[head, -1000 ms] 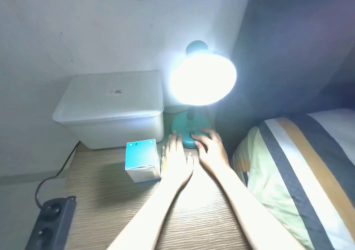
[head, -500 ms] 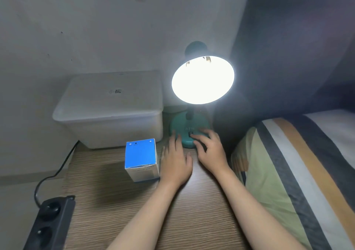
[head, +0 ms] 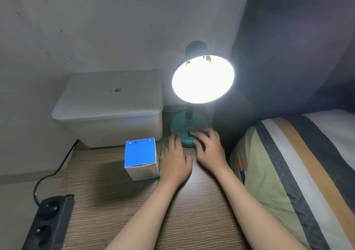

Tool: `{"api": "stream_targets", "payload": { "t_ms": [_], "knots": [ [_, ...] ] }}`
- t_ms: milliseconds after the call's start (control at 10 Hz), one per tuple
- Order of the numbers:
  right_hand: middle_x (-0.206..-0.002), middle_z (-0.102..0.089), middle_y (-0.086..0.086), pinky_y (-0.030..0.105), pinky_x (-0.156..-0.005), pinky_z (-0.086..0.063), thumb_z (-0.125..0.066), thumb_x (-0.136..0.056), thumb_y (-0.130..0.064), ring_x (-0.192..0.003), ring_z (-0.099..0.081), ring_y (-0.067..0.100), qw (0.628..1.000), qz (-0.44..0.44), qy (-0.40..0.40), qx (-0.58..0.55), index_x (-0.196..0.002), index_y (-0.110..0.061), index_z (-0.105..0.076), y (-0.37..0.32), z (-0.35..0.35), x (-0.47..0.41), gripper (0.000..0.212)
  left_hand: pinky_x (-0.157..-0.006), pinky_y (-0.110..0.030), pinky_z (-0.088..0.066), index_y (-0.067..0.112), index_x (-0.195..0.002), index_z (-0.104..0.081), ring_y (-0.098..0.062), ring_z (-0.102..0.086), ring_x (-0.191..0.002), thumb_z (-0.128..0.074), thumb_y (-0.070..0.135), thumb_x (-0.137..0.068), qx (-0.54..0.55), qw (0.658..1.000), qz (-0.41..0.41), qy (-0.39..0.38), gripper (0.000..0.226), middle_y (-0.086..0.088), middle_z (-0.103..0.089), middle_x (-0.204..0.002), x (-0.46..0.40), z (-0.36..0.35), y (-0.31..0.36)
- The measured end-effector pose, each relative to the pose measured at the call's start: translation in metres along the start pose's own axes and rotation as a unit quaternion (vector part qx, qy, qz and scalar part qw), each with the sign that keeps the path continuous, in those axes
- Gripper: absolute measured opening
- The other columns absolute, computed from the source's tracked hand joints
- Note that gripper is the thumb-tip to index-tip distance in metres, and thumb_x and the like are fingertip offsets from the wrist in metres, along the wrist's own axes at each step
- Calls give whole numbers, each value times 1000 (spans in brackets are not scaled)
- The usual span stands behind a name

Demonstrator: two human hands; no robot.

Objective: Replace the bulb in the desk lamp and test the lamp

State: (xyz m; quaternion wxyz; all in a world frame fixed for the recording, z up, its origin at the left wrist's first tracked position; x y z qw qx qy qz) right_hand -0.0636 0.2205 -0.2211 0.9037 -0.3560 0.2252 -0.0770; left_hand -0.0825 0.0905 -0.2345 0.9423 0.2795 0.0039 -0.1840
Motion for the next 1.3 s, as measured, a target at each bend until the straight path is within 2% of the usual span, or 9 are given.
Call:
{"api": "stream_targets", "payload": {
  "t_ms": [600, 700, 800, 1000, 1100, 1200, 1300],
  "knots": [
    [-115, -51, 3, 30, -80, -45, -58, -86, -17, -115, -40, 18, 1000, 1, -11, 24, -113, -29, -64, -2, -1, -1, 30, -107, -43, -33, 9, -142, -27, -34, -39, -132, -51, 25, -85, 1, 1000, -2, 0, 65, -10, -19, -156, 1, 0, 0],
    [-116, -50, 3, 29, -82, -44, -58, -86, -16, -115, -40, 18, 1000, 0, -11, 22, -113, -29, -64, -2, -1, -2, 31, -108, -43, -33, 9, -143, -27, -34, -38, -132, -50, 25, -85, 1, 1000, -1, 0, 65, -10, -18, -157, 0, 0, 0],
    [-118, -48, 5, 28, -92, -41, -58, -87, -16, -115, -39, 18, 999, 9, -16, 29, -117, -29, -63, -2, -2, -2, 33, -111, -46, -32, 6, -142, -29, -32, -32, -137, -51, 24, -83, 22, 1000, -19, 8, 65, -13, -19, -156, 0, -1, 0],
    [-119, -46, 7, 26, -93, -35, -57, -87, -15, -113, -39, 20, 999, 16, -21, 39, -120, -28, -61, -4, -2, 0, 36, -111, -50, -31, 3, -141, -31, -30, -28, -139, -43, 27, -83, 45, 998, -39, 29, 63, -17, -25, -153, 2, 0, -1],
    [-117, -48, 5, 26, -94, -35, -58, -86, -14, -112, -41, 18, 999, 5, -19, 25, -121, -30, -60, -5, 0, -1, 38, -111, -50, -31, 3, -141, -30, -31, -28, -139, -45, 26, -83, 38, 999, -25, 17, 64, -17, -24, -153, 3, 0, -1],
    [-117, -56, 5, 25, -98, -39, -62, -84, -9, -113, -49, 21, 1000, -5, -11, -23, -122, -23, -61, -1, 1, -1, 41, -110, -52, -31, 2, -142, -27, -33, -28, -139, -47, 24, -84, 12, 1000, -23, 12, 65, -19, -20, -155, -1, 0, 2],
    [-115, -64, 9, 23, -98, -45, -63, -84, -8, -110, -60, 21, 974, -75, 143, -161, -116, -14, -63, 0, 31, 6, 32, -112, -50, -29, 2, -144, -21, -33, -25, -140, -49, 18, -88, 59, 998, -18, 8, 65, -18, -15, -156, 7, 7, 12]
  ]
}}
Point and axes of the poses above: each hand's wrist, its own x-axis away from the middle knuckle, its own z-axis out of the back of the hand, y = z × x, the point moved 7 cm from there along -x, towards the middle knuckle
